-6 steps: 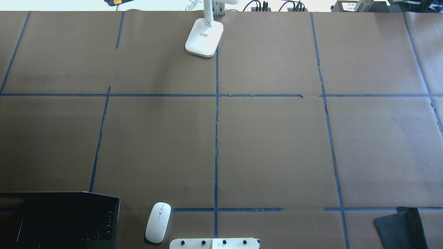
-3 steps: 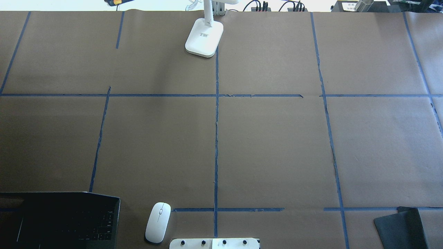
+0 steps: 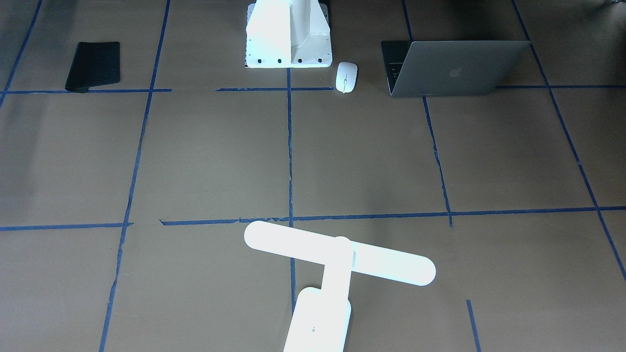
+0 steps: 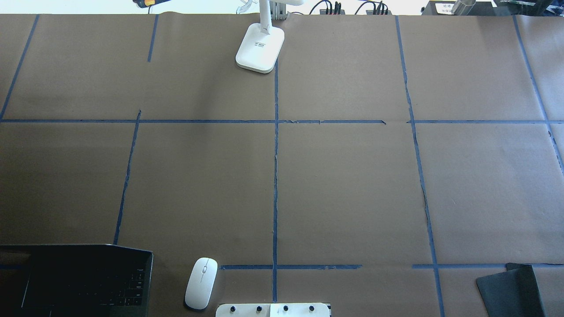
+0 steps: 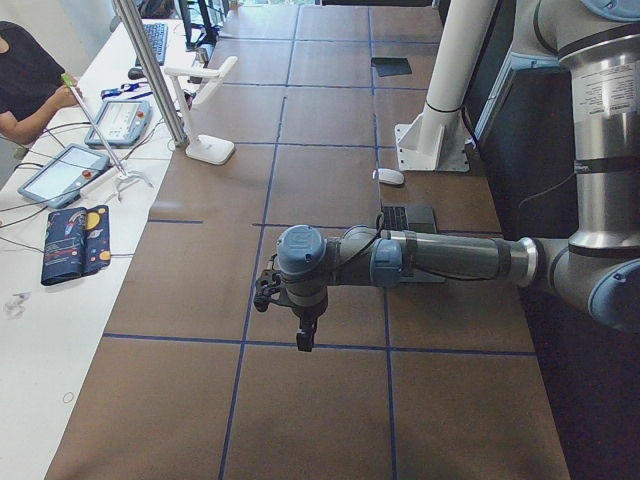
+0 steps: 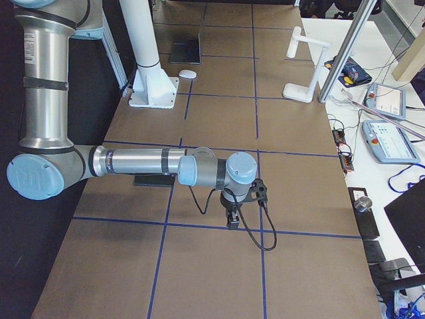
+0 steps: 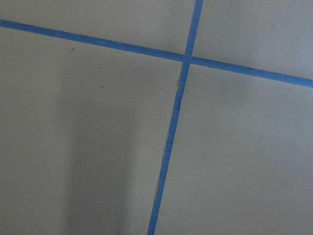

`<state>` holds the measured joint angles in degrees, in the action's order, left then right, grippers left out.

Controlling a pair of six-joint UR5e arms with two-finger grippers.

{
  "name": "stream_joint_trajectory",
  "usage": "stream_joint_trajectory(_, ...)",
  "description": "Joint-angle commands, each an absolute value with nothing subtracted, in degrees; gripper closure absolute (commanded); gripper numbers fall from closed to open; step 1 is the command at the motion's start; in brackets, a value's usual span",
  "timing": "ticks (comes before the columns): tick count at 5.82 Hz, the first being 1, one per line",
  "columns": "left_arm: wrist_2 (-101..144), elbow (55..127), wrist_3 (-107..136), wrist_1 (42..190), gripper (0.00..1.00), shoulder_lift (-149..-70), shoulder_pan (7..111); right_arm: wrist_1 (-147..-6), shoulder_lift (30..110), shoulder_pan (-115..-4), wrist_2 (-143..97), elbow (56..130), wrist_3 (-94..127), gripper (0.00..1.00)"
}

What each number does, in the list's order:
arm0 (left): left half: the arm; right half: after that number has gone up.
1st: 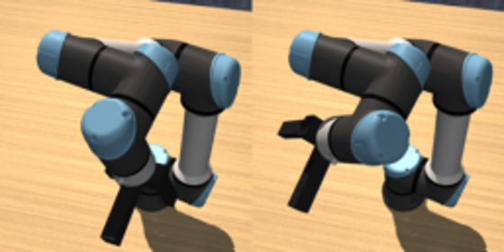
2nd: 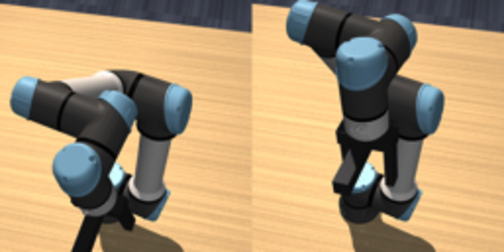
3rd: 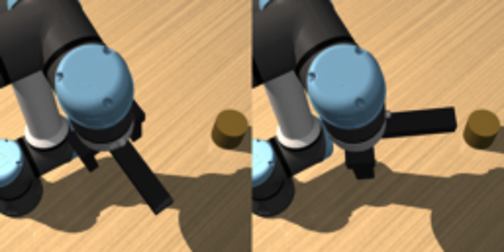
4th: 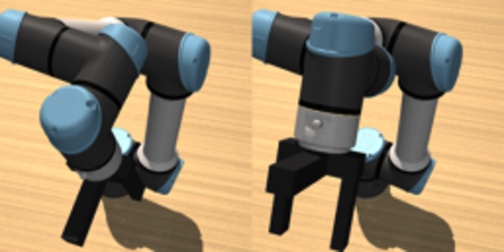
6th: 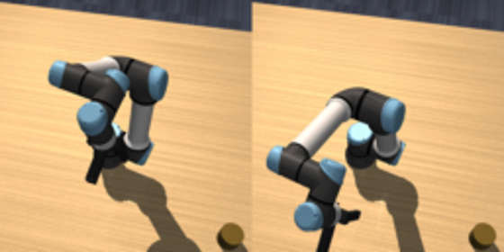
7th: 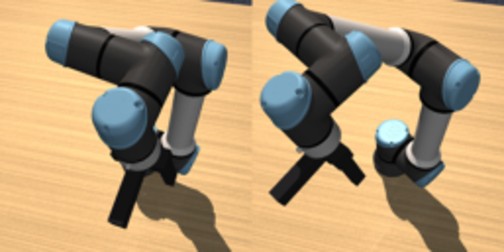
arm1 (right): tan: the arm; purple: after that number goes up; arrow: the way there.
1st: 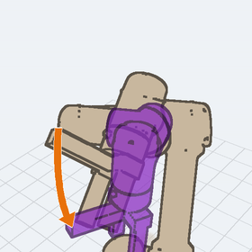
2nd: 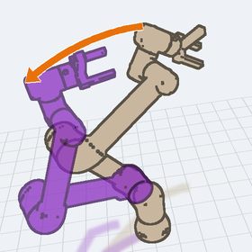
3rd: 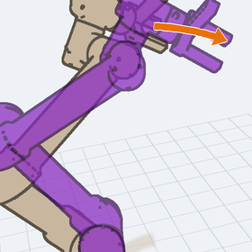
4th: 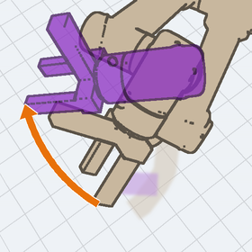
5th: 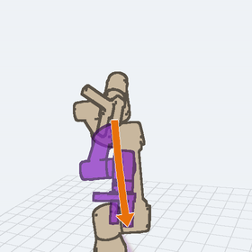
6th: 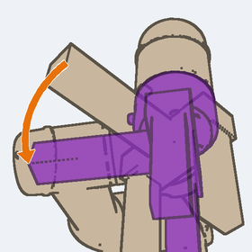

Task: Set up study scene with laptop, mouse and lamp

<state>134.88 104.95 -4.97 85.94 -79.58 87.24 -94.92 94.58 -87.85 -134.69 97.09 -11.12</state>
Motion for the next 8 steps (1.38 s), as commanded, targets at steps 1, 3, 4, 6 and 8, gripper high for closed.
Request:
stream_joint_trajectory(1,137.79,111.06,-0.62,86.13,0.0,-78.58,82.98,-94.92,94.57,-87.8,-135.0,97.47,-11.34,0.0)
stream_joint_trajectory(3,141.5,121.04,12.65,86.04,0.0,-75.09,78.08,-94.92,94.83,-87.8,-135.0,97.47,-11.34,0.0)
stream_joint_trajectory(4,141.59,126.33,20.05,86.04,0.0,-71.67,76.31,-94.83,94.92,-87.8,-134.91,97.38,-11.51,0.0)
stream_joint_trajectory(6,141.59,132.16,49.23,87.18,0.0,-71.37,68.0,-94.83,95.18,-87.72,-134.82,97.12,-11.51,0.0)
stream_joint_trajectory(8,140.72,137.09,80.0,93.57,0.01,-71.63,56.39,-89.41,95.8,-86.93,-134.65,95.55,-11.08,0.0)
